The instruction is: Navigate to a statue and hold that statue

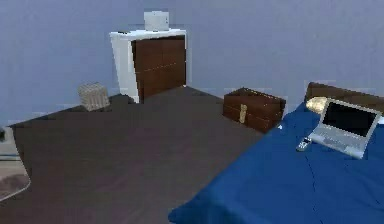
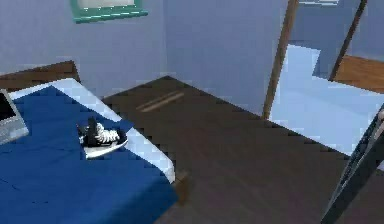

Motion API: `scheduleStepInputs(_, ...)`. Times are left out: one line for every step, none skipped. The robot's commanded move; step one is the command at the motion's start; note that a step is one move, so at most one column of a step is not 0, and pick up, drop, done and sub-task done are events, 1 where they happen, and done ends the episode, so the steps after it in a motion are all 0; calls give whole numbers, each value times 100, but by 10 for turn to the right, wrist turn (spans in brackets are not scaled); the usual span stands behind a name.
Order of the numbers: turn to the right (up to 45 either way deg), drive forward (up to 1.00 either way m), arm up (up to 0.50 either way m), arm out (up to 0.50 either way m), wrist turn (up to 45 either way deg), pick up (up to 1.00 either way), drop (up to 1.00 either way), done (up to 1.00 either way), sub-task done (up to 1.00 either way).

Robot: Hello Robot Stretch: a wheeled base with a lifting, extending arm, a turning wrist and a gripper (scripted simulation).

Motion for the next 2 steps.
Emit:
scheduleStepInputs(450,0,0,0,0,0,0,0,0)
scheduleStepInputs(450,0,0,0,0,0,0,0,0)
